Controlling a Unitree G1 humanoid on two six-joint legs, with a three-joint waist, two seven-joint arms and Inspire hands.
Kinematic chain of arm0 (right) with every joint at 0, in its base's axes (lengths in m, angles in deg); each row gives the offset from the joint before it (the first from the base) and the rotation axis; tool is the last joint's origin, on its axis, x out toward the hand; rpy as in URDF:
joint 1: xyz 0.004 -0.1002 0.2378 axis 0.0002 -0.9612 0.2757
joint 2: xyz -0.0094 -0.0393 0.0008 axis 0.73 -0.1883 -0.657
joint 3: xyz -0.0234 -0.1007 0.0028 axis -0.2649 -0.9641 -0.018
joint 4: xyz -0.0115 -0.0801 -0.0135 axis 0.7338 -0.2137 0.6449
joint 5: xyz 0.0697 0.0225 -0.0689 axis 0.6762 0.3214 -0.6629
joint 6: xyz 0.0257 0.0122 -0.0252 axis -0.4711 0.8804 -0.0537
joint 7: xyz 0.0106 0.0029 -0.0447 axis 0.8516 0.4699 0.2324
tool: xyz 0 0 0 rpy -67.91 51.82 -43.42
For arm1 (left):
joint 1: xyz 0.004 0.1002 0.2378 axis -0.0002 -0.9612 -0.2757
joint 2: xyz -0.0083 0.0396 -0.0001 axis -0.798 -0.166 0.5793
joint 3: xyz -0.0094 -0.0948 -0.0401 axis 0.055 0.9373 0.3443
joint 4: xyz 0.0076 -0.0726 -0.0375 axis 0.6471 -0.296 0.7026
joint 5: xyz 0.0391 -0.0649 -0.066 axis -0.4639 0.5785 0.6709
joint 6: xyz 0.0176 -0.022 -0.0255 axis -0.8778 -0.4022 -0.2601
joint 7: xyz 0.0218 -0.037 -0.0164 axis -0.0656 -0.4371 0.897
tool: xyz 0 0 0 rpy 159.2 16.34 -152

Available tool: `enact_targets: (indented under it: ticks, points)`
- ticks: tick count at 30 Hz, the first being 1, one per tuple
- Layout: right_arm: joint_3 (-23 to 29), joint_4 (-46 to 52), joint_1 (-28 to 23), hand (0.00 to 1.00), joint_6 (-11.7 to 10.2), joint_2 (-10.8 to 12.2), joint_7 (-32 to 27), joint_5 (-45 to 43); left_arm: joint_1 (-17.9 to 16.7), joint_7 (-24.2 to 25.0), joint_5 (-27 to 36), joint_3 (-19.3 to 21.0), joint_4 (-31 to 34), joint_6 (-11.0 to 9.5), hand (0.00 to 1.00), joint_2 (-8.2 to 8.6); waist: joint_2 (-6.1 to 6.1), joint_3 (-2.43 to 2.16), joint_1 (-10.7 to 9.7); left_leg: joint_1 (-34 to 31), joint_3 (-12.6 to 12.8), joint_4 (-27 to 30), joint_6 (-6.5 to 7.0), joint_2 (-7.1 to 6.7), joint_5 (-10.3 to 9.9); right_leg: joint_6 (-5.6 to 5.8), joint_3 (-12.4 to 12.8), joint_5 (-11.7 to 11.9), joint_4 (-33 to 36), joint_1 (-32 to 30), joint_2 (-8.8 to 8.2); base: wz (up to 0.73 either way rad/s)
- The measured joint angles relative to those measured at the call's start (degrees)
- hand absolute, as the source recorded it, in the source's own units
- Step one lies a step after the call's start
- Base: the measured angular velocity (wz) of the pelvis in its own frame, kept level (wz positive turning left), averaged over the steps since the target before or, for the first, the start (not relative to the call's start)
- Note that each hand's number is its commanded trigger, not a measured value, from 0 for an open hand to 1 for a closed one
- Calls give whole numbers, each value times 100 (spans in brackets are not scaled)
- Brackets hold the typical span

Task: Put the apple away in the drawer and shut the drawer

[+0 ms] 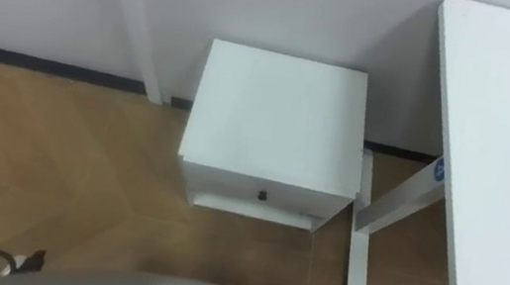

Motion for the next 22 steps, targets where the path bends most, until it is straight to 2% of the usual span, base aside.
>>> enact_targets:
  ticks: [3, 8, 9, 13, 22]
  points:
    - [0, -67, -2, 0, 112, 11, 225, -2, -14, 2, 1, 0, -4, 2, 0, 1, 27, 15, -47, 34, -40, -60, -16, -2, 9, -5, -18, -3, -2, 13, 12, -2]
    - [13, -41, 92, 0, 165, 14, 446, -17, -10, 24, 0, -3, -33, 0, 0, 2, -3, 43, -113, 74, -39, -139, -21, -7, 12, -5, -7, -4, -2, 30, 17, 0]
    - [13, -43, 135, 0, 213, 20, 477, -22, -13, 24, 2, -2, -47, 0, 0, 2, -25, 80, -114, 132, -41, -166, -21, -13, 12, -5, -9, -4, -7, 84, 15, 0]
    - [17, -36, 207, 0, 233, 43, 580, -24, -12, 30, 3, 2, -77, 1, 0, 2, -71, 92, -124, 145, -42, -193, -19, -23, 9, -5, -6, -4, -11, 85, 10, 0]
    - [14, -106, 268, 0, 345, 115, 762, -44, -64, 154, 1, 0, -145, 6, 0, 15, -15, 86, -133, 355, -56, -308, -24, -37, 7, -5, -12, -4, -120, 291, 16, 0]
